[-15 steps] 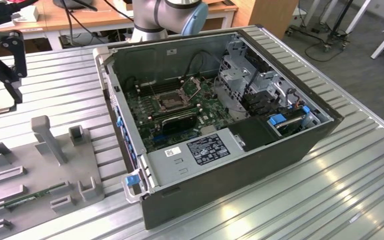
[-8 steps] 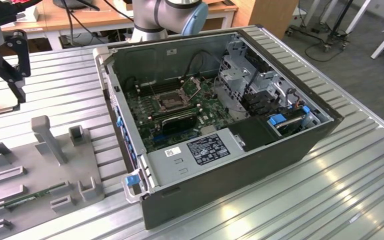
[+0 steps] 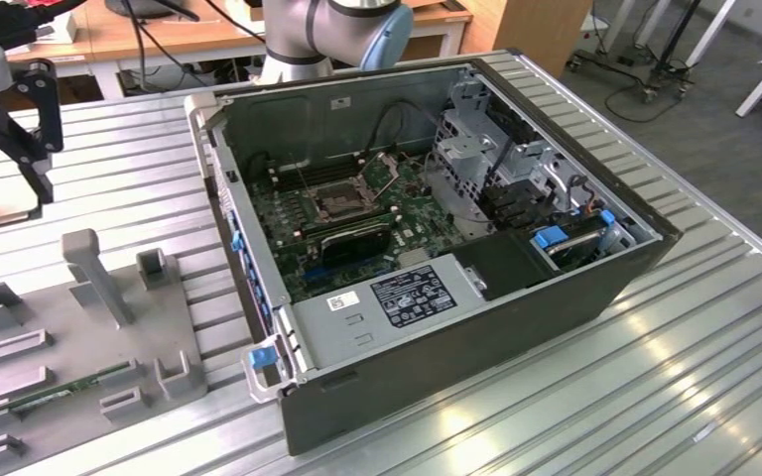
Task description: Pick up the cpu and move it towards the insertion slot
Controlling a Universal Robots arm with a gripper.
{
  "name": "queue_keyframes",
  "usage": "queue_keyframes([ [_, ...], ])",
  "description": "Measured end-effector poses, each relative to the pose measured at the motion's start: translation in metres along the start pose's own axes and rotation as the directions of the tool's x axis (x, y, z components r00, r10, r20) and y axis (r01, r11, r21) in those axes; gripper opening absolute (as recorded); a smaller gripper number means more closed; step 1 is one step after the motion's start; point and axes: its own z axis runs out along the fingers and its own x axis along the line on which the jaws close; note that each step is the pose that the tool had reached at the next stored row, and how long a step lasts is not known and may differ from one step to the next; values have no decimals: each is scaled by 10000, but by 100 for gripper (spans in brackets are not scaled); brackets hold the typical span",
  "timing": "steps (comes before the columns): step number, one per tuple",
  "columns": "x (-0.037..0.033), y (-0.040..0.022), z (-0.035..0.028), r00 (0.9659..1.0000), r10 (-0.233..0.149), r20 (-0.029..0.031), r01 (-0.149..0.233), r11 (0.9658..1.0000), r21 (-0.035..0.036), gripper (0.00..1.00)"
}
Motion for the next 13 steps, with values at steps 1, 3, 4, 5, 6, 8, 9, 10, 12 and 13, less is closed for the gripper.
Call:
queue_keyframes([
  [1,-4,0,0,10000,0,0,0,10000,0,55],
  [3,-16,-1,1,10000,0,1,0,10000,-1,55],
  [4,-23,0,1,10000,0,1,0,10000,-1,55],
  [5,-32,-1,2,10000,1,1,-1,10000,-1,55],
  [6,-43,-1,2,10000,0,1,0,10000,-2,55],
  [8,-71,-1,3,10000,0,0,0,10000,-1,55],
  [9,-86,-2,3,10000,1,1,-1,10000,-1,55],
  [10,-100,-2,4,10000,1,1,-1,10000,-1,55],
  [12,-131,-2,5,10000,1,1,-1,10000,-2,55],
  [13,-146,-3,6,10000,0,2,0,10000,-2,55],
])
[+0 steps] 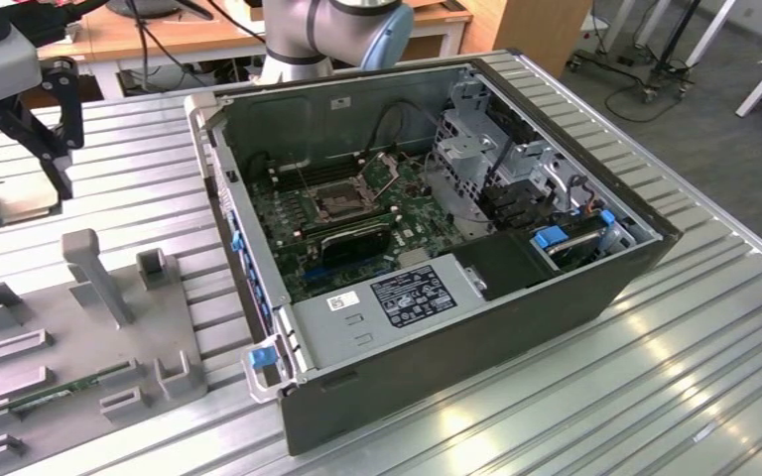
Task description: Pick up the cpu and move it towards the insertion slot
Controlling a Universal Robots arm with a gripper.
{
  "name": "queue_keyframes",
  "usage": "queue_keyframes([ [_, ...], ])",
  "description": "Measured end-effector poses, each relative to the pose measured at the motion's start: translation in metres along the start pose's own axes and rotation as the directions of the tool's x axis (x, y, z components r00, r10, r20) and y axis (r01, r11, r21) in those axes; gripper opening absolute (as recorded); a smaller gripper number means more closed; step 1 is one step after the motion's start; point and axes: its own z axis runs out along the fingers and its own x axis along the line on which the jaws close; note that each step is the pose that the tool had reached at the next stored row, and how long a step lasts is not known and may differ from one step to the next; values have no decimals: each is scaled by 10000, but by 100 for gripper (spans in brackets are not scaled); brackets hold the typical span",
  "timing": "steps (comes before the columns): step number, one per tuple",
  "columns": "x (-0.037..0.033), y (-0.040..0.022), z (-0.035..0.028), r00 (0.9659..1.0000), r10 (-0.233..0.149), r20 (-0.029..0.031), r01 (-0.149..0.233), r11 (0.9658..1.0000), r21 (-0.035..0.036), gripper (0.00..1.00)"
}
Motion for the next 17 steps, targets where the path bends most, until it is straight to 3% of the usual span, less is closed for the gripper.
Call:
queue_keyframes([
  [17,-263,-2,13,10000,0,-1,0,10000,0,55],
])
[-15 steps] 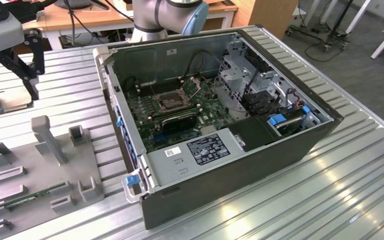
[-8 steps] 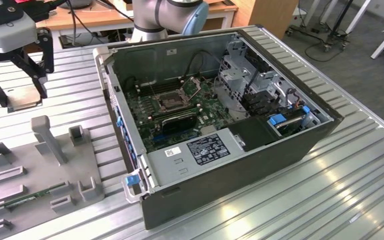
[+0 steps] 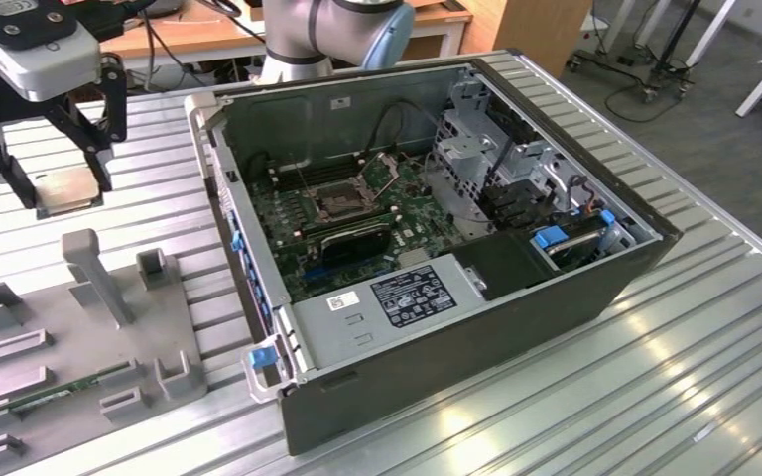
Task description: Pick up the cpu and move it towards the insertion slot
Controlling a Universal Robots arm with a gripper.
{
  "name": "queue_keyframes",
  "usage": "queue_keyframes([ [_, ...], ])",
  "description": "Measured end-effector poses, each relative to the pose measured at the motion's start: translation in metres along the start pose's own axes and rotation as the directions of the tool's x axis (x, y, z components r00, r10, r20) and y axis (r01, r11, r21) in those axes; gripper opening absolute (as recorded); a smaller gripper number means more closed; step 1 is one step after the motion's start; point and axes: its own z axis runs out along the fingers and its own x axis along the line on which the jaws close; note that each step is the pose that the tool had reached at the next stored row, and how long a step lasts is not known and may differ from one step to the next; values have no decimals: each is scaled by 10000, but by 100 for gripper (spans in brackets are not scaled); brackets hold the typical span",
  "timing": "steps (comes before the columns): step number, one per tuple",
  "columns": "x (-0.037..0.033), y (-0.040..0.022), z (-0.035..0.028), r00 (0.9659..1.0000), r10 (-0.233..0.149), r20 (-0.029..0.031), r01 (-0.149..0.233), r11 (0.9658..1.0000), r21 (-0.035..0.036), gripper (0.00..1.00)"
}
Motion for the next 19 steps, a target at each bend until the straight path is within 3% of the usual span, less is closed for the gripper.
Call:
queue_keyframes([
  [19,-321,-3,14,10000,0,1,0,10000,0,55],
])
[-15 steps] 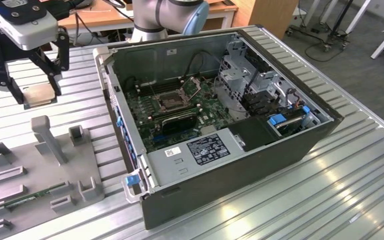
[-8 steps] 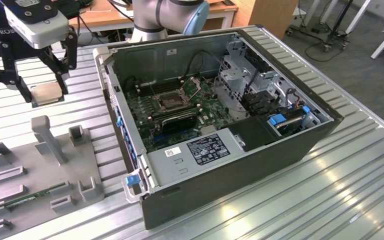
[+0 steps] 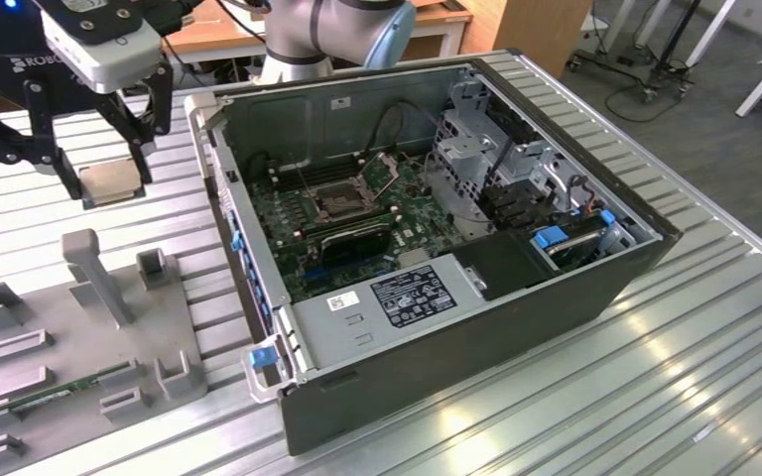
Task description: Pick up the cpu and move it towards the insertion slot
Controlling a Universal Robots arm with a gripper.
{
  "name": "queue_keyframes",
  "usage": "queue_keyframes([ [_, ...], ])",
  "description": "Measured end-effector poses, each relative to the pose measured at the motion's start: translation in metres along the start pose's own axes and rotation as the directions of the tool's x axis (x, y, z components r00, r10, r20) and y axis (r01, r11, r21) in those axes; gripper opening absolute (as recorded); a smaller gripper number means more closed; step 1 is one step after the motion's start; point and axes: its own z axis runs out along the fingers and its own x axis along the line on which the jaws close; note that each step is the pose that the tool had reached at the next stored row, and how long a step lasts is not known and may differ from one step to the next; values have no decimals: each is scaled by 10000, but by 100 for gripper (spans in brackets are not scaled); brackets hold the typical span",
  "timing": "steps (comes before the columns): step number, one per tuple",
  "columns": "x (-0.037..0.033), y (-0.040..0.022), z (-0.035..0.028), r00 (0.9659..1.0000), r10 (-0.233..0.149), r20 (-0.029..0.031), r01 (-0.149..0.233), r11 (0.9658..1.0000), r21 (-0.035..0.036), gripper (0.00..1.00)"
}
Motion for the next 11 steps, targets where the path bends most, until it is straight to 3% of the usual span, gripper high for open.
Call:
queue_keyframes([
  [11,-174,0,8,10000,0,0,0,10000,0,55],
])
